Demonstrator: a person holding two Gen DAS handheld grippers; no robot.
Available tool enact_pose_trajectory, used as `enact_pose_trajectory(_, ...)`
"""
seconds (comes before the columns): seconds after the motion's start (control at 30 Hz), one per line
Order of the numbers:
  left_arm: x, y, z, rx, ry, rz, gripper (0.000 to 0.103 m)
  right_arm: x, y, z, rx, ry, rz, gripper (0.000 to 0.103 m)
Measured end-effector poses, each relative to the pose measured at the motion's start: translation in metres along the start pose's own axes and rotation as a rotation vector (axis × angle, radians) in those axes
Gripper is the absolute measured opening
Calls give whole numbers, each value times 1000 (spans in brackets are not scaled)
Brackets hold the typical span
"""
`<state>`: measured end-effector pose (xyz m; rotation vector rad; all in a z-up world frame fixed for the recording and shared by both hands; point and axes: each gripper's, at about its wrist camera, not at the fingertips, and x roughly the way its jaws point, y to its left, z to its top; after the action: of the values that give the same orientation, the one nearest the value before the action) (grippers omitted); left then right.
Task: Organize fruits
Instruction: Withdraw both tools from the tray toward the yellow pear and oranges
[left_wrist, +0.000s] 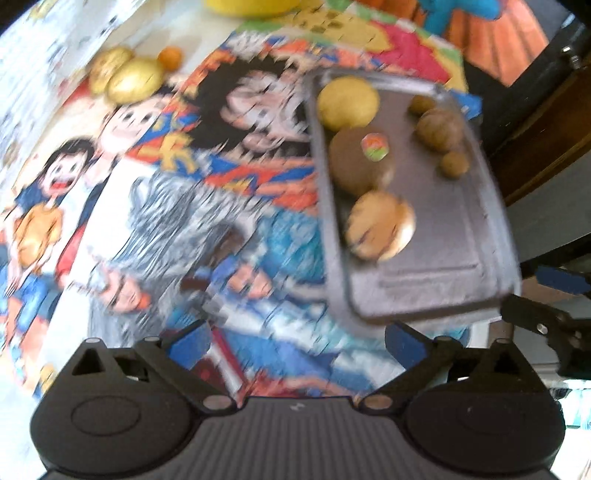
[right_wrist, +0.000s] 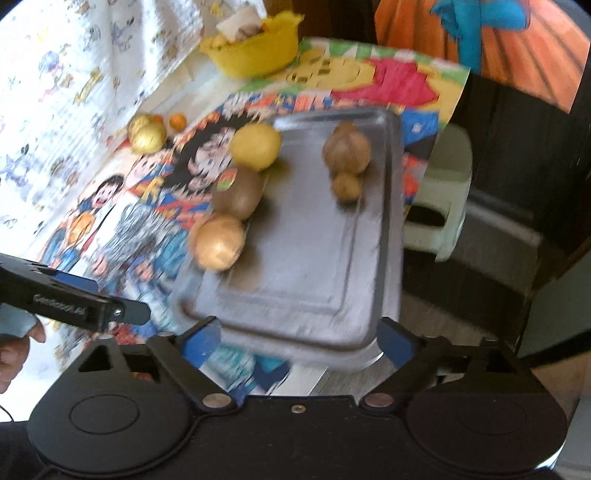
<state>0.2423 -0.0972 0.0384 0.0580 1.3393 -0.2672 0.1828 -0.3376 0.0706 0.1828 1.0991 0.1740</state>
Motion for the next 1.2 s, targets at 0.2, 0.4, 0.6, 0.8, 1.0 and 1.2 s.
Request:
enact_pose_trajectory(0.2,9,21,-7,-111,200,136,102,8,19,-1,39,134,68,101)
enact_pose_trajectory(0.4,1,56,-18,-231,270,249,102,13,46,10,-31,154,149,102)
enact_pose_trajectory(0.6,-16,96,-31,-345,229,285,102,19,70,29,-110,114,204,102)
enact_pose_trajectory(0.8,-26,134,-33,-418,171,294,102,27,92,46,-171,65,221,102)
enact_pose_trajectory(1.0,-21,159,-13,-386,135,320,102,41,112,63,-162,56,199,102)
enact_pose_trajectory(1.2,-16,171,7,-338,100,311,102,52,121,71,-141,54,178,102)
